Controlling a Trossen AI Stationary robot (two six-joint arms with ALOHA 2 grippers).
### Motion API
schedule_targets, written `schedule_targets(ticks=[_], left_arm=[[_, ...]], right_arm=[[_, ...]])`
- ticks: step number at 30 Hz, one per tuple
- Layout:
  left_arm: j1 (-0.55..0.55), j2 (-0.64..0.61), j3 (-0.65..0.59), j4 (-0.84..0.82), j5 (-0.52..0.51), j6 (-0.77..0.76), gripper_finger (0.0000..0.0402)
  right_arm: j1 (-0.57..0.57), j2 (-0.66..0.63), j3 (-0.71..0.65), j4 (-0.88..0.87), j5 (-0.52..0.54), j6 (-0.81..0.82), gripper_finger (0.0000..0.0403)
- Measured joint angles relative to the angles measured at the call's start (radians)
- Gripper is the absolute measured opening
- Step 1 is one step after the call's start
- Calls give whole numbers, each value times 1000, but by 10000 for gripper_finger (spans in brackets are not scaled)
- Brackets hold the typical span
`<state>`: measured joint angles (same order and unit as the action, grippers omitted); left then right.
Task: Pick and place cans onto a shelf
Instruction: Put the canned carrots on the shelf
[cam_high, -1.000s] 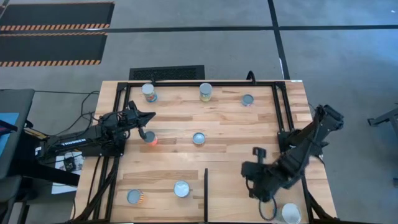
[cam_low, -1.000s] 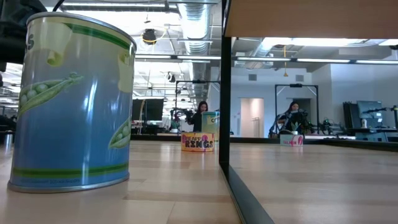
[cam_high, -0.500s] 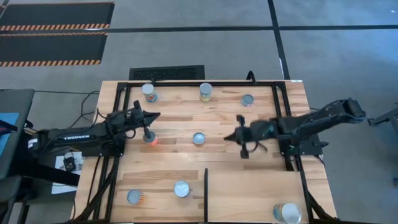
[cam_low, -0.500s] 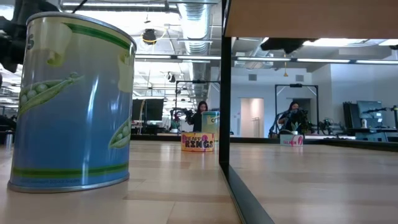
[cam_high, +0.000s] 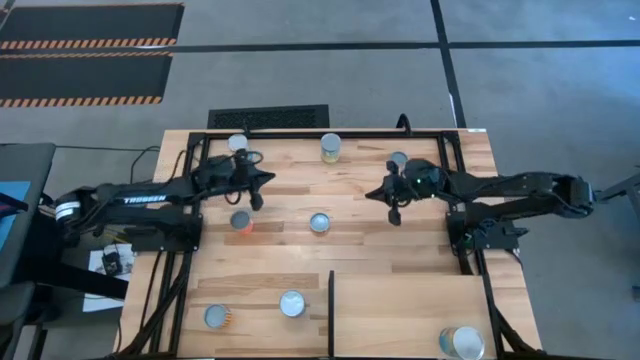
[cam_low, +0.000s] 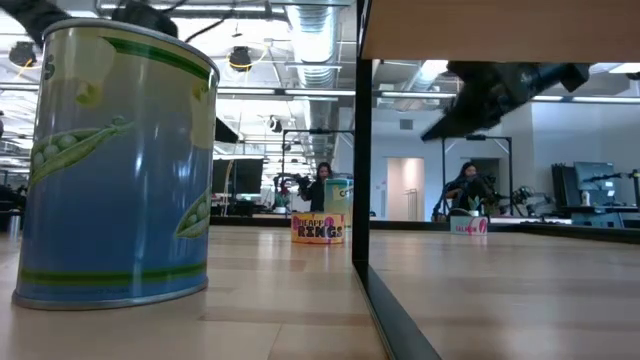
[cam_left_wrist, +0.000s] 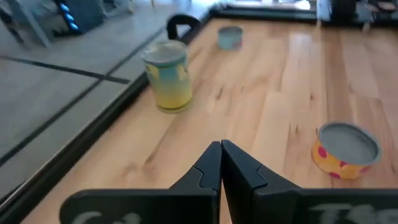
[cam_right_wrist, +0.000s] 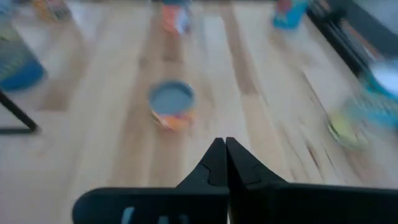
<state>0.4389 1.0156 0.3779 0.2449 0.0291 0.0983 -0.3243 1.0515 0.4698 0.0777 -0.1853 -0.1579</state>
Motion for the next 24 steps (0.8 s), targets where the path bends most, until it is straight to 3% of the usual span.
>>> schedule_targets(ticks=[10, 18, 24], left_arm=[[0, 153, 43, 41, 12, 28, 0], [3, 232, 43, 124, 45, 30, 0], [3, 243, 43, 121, 45, 34, 0]], right_arm=[[-189, 16, -1, -245, 290, 139, 34], [-287, 154, 37, -246, 322, 169, 103], [-312, 282, 105, -247, 428, 184, 163]])
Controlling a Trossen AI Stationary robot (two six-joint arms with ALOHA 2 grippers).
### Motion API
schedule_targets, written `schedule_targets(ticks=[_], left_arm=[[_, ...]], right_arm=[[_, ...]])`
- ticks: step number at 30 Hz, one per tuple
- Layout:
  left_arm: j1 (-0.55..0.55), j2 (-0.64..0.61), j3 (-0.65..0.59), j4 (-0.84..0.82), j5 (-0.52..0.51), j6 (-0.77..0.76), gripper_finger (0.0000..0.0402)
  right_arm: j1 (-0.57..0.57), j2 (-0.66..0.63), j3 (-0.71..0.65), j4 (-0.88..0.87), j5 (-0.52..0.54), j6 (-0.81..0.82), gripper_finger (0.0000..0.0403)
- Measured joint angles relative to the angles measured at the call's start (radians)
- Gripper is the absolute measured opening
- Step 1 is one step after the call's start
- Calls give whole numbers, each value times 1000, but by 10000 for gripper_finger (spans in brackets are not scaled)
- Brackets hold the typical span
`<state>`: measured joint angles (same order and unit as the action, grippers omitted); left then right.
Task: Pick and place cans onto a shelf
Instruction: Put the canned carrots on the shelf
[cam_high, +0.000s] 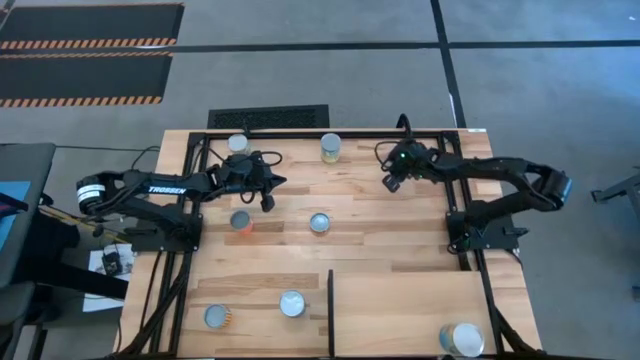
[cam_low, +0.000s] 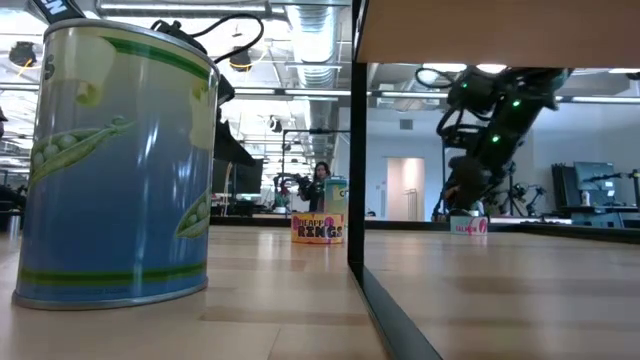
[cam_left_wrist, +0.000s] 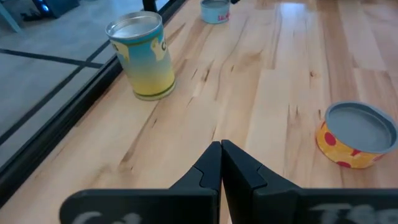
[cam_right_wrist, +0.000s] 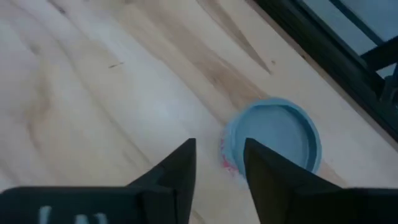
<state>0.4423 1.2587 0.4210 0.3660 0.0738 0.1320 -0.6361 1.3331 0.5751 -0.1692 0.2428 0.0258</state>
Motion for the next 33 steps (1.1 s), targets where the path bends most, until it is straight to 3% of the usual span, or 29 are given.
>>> schedule_targets(ticks=[5, 12, 16, 22, 24, 28, 33], left_arm=[[0, 0, 0, 0, 0, 6, 0], [0, 0, 0, -2, 0, 27, 0], [0, 0, 0, -2, 16, 30, 0], [0, 0, 0, -2, 50, 33, 0], [0, 0, 0, 0, 52, 37, 0], [0, 0, 0, 5, 59, 37, 0], [4, 0, 21, 56, 103, 51, 0]], right_arm=[[-9, 69, 39, -14, 25, 37, 177], [31, 82, 92, -89, 18, 53, 155], [86, 20, 127, -166, 18, 53, 116], [205, -91, 158, -245, 22, 76, 16], [252, -126, 158, -251, 21, 91, 11], [351, -168, 157, -237, 22, 131, 17], [475, -177, 91, -18, -4, 136, 7]])
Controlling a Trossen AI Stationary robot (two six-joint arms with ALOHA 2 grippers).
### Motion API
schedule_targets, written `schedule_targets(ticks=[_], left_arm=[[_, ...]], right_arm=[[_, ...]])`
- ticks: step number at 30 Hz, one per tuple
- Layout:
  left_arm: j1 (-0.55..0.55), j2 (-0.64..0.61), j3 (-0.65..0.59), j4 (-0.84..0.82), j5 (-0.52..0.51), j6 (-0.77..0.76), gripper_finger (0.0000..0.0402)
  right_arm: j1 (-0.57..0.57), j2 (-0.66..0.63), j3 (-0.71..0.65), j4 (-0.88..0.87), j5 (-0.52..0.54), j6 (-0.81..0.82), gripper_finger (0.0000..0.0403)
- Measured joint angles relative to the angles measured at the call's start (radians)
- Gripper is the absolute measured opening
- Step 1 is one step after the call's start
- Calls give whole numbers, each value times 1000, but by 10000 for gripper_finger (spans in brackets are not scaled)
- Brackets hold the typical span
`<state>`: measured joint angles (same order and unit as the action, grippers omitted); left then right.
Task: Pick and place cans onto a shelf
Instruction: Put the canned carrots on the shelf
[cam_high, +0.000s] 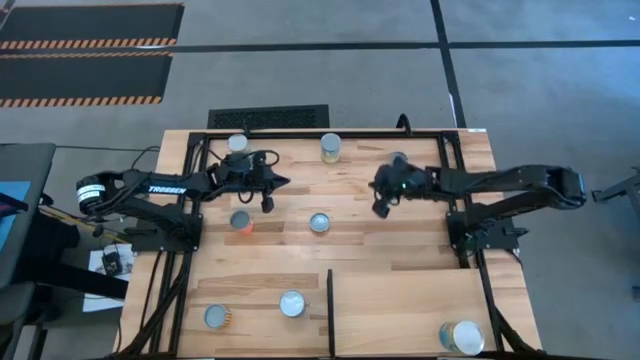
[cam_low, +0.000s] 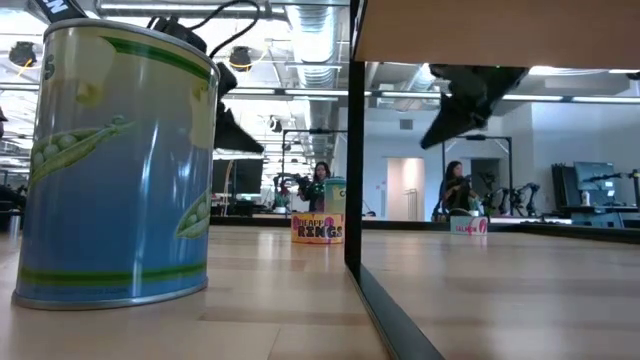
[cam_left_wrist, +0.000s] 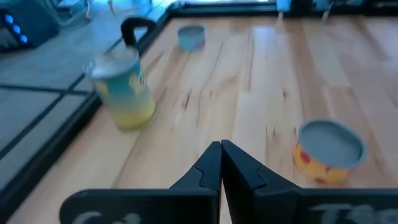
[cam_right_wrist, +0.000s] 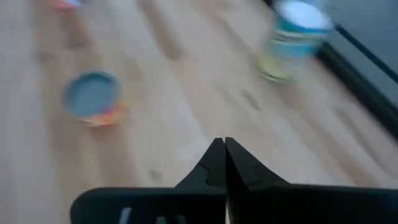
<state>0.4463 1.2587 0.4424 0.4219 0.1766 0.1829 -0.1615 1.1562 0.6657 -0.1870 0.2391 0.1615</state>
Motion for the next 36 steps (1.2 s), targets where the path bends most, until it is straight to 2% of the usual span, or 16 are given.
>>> schedule_targets(ticks=[5, 10, 13, 16, 19, 21, 27, 30, 32, 36], left_arm=[[37, 0, 93, -122, 9, 34, 0], [99, 0, 235, -402, -70, 61, 0], [128, 0, 334, -630, -159, 61, 0], [148, 0, 417, -827, -289, 59, 7], [170, 0, 470, -980, -425, 22, 26], [190, 0, 485, -1044, -478, -12, 46], [254, 21, 487, -1079, -469, -6, 117], [273, 43, 486, -1006, -462, 74, 143], [275, 56, 486, -920, -408, 139, 152], [274, 95, 535, -787, -171, 163, 140]], right_arm=[[111, 35, -44, 235, -28, -4, 10], [187, 59, -44, 329, -27, -28, 7], [208, 59, -44, 330, -24, -38, 11], [207, 59, -44, 310, -28, -40, 11], [205, 59, -44, 304, -28, -55, 9], [206, 59, -44, 299, -28, -70, 9], [202, 59, -44, 299, -28, -132, 12], [198, 59, -44, 290, -28, -153, 9], [182, 57, -44, 259, -29, -178, 8], [102, -13, -14, 115, -30, -133, 6]])
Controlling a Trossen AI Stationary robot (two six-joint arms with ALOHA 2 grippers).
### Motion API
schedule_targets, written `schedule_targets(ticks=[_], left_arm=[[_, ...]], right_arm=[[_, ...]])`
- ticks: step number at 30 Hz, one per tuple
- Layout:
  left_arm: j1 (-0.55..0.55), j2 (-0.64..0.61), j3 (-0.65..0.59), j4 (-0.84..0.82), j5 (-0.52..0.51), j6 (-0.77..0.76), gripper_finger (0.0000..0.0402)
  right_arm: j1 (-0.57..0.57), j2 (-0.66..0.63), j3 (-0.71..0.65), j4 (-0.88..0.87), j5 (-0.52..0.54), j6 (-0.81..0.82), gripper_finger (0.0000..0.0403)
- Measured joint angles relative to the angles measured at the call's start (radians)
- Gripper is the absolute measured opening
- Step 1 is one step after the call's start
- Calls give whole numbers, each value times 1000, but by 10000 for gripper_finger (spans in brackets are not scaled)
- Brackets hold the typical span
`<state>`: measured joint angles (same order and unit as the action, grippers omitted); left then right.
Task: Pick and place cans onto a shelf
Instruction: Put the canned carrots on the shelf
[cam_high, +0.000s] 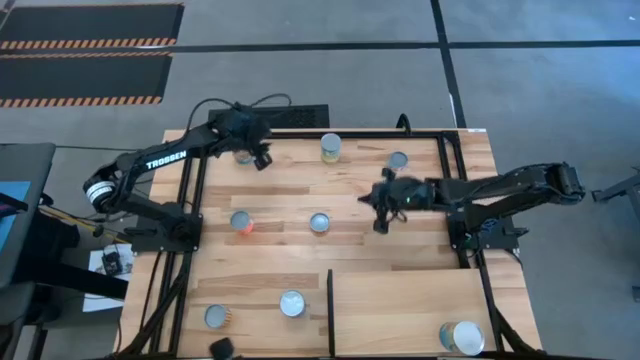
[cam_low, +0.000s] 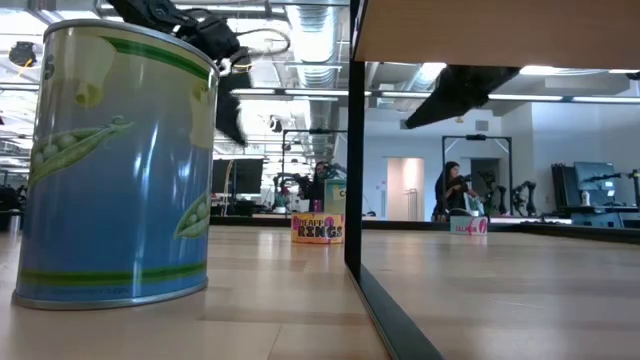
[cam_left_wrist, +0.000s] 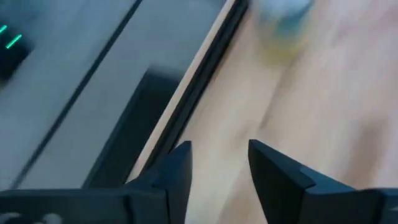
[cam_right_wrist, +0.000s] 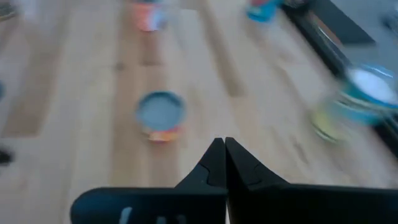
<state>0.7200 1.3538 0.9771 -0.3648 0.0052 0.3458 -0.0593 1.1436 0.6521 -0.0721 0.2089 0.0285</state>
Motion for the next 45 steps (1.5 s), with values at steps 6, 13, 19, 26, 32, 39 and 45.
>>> schedule_targets(ticks=[6, 13, 19, 26, 32, 39, 45], left_arm=[[-63, 132, 119, 99, 241, 107, 43], [-154, 309, 187, 242, 245, 228, 30], [-171, 430, 258, 248, 232, 300, 99], [-167, 531, 316, 272, 164, 370, 145], [-164, 591, 344, 265, 131, 450, 135], [-163, 595, 347, 253, 95, 514, 67], [-163, 592, 347, 244, 91, 594, 7]], right_arm=[[-58, -81, 41, -163, 27, 50, 5], [-12, -99, 41, -183, 44, 73, 7], [14, -97, 41, -180, 55, 77, 8], [13, -97, 41, -174, 56, 77, 8], [13, -97, 41, -174, 56, 77, 8], [13, -97, 41, -172, 56, 75, 8], [13, -97, 41, -165, 55, 71, 8]])
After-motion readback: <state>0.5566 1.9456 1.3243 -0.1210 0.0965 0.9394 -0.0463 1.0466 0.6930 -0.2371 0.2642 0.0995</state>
